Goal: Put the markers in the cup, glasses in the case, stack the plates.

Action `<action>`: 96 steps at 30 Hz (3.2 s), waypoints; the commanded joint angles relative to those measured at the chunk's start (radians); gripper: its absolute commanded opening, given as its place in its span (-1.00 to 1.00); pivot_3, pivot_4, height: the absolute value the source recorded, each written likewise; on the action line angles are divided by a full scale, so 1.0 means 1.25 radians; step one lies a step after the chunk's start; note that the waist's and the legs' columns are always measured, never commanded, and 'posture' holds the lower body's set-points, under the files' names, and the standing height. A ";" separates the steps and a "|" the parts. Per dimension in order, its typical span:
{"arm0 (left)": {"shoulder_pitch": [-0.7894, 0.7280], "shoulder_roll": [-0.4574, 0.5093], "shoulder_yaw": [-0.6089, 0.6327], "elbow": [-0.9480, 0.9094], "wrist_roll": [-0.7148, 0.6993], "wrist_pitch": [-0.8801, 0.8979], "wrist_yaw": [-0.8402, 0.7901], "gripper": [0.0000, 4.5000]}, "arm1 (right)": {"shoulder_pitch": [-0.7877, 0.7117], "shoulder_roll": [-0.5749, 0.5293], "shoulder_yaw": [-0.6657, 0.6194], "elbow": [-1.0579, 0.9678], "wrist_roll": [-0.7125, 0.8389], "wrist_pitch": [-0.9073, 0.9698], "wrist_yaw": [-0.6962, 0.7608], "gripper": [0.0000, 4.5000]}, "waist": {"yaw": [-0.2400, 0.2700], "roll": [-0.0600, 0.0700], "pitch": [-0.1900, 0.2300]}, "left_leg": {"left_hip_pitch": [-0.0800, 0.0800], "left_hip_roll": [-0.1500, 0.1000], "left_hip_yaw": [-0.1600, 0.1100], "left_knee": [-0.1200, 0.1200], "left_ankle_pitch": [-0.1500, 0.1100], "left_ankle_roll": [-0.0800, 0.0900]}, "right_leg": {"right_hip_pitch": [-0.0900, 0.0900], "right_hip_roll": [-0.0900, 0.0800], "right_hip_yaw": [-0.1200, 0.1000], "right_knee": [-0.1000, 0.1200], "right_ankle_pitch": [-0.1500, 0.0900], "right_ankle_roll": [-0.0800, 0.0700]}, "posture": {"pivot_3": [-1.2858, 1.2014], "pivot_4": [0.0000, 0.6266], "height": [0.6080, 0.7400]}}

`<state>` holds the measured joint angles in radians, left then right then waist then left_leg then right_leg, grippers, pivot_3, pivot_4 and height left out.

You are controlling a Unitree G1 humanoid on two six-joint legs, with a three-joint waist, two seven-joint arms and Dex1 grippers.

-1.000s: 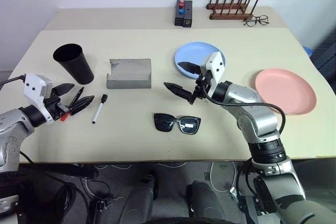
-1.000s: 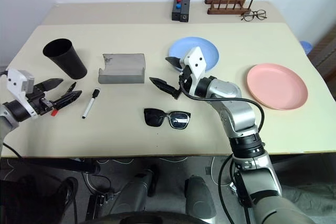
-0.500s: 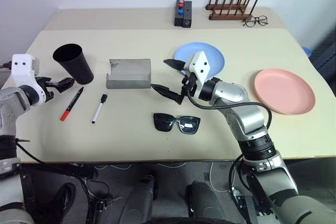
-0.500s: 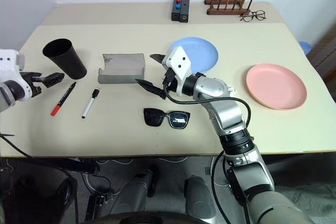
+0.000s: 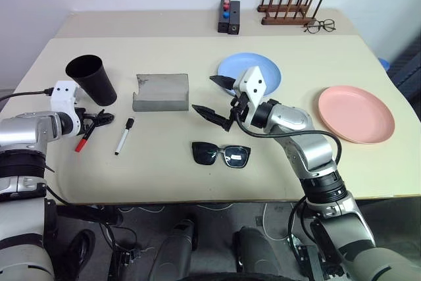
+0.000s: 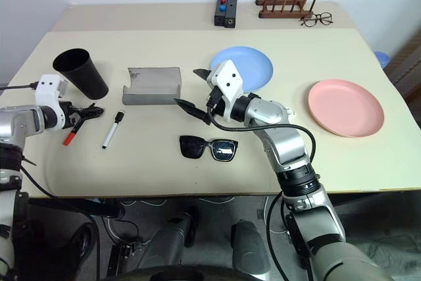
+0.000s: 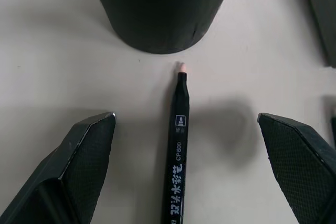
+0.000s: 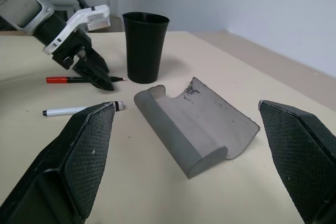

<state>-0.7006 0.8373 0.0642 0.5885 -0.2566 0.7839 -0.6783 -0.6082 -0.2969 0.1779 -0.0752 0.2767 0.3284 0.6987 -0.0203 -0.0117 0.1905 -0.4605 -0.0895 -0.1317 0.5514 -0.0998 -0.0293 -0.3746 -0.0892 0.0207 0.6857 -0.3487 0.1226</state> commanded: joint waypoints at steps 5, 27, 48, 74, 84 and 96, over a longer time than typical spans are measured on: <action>0.010 -0.011 -0.005 0.004 0.032 -0.016 -0.019 0.18 | -0.012 -0.005 -0.021 -0.017 -0.003 -0.016 -0.007 1.00 | 0.001 0.000 0.000 | 0.000 0.000 0.000 0.000 0.000 0.000 | 0.000 0.000 0.000 0.000 0.000 0.000 | 0.03 -0.52 1.00; 0.330 0.144 0.129 -0.396 -0.042 0.241 -0.061 -0.98 | -0.011 -0.012 -0.009 0.015 -0.028 -0.055 0.022 1.00 | -0.022 0.000 0.000 | 0.001 0.001 0.001 -0.002 0.000 0.000 | -0.002 -0.001 0.002 0.001 0.000 0.000 | 0.03 -0.52 1.00; 0.231 0.221 -0.039 -0.303 0.002 0.152 -0.185 0.94 | 0.003 -0.012 -0.005 0.004 -0.036 -0.043 0.022 1.00 | -0.017 0.001 0.000 | 0.001 0.000 0.001 -0.002 -0.001 -0.002 | -0.002 -0.002 0.001 0.001 0.000 0.000 | 0.03 -0.52 1.00; 0.143 0.241 -0.170 -0.100 0.132 -0.029 -0.389 -0.99 | 0.010 -0.024 -0.007 -0.002 -0.046 -0.038 0.026 1.00 | -0.019 0.001 0.000 | 0.002 0.000 0.002 -0.004 0.001 -0.001 | -0.002 0.000 0.002 0.001 0.000 0.000 | 0.03 -0.52 1.00; 0.142 0.234 -0.081 -0.230 0.050 0.021 -0.413 -0.99 | 0.008 -0.020 -0.007 0.007 -0.051 -0.047 0.027 1.00 | -0.019 0.001 0.000 | 0.002 0.001 0.002 -0.004 0.001 -0.001 | -0.001 0.000 0.002 0.001 0.000 0.000 | 0.03 -0.52 1.00; 0.026 0.081 0.113 -0.327 -0.054 -0.325 -0.333 -0.99 | -0.025 -0.023 -0.085 0.071 0.010 -0.062 0.052 1.00 | -0.020 -0.001 0.000 | 0.001 0.001 0.000 -0.003 0.002 -0.002 | 0.001 0.000 0.001 0.001 0.000 0.000 | 0.03 -0.52 1.00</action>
<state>-0.6396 0.9341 0.1455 0.1798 -0.3159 0.4436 -1.1160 -0.6120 -0.3320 0.0916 0.0252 0.2653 0.2762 0.7625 -0.0456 -0.0126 0.1905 -0.4592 -0.0885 -0.1315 0.5478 -0.0978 -0.0315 -0.3733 -0.0884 0.0216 0.6878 -0.3489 0.1220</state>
